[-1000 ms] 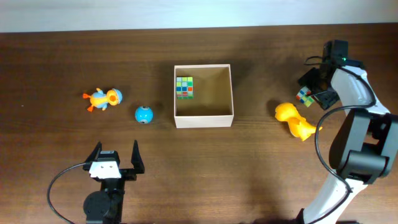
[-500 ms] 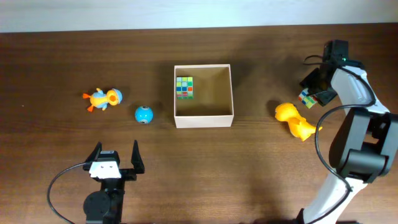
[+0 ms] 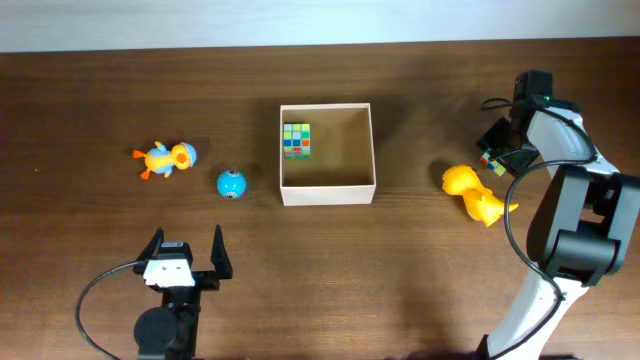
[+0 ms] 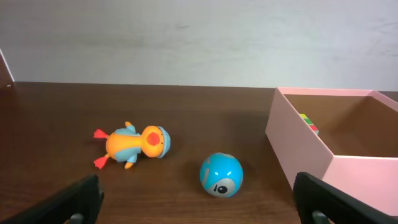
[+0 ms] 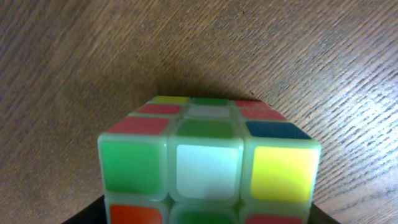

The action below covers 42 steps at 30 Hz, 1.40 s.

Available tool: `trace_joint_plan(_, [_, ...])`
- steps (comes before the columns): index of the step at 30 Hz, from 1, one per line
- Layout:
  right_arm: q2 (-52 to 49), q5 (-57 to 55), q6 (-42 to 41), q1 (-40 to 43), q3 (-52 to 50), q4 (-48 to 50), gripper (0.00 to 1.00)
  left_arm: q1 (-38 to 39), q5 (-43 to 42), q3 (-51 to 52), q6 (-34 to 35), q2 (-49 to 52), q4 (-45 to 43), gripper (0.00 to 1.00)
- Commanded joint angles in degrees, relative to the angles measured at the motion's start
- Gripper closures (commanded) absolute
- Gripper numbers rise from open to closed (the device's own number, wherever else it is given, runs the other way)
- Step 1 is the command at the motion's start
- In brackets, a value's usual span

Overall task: Pack container
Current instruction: 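Lower the right gripper and grasp the second Rubik's cube, then carry the cube into the box beside the first cube and release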

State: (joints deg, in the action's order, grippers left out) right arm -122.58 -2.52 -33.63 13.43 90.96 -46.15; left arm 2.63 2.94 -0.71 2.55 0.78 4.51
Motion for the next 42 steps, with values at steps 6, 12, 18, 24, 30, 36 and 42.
trace_joint_plan(6, [-0.5, -0.1, 5.8, 0.3, 4.3, -0.9, 0.35, 0.3, -0.6, 0.1, -1.1, -0.4, 0.2, 0.01])
trace_joint_plan(12, [-0.5, -2.3, 6.4, 0.3, 4.6, -1.0, 0.37, 0.3, -0.6, 0.1, -1.1, -0.4, 0.1, 0.01])
trace_joint_plan(18, [-0.5, -2.7, 7.4, 0.4, 4.6, -1.0, 0.48, 0.3, -0.6, 0.1, -1.1, -0.4, 0.1, 0.01])
trace_joint_plan(24, [-0.5, -2.6, 9.0, 0.5, 4.6, -1.0, 0.50, 0.3, -0.6, 0.1, -1.1, -0.4, 0.2, 0.01])
trace_joint_plan(30, [-0.5, 0.7, 11.0, 0.5, 5.6, -1.9, 0.51, 0.3, -0.6, 0.1, -1.1, -0.4, 0.1, 0.01])
trace_joint_plan(36, [-0.5, 7.3, 16.1, 0.5, 10.8, -5.2, 0.52, 0.3, -0.6, 0.1, -1.1, -0.4, 0.2, 0.01])
trace_joint_plan(42, [-0.4, 18.5, 24.3, 0.5, 17.7, -10.8, 0.52, 0.3, -0.6, 0.1, -1.1, -0.4, 0.1, 0.01])
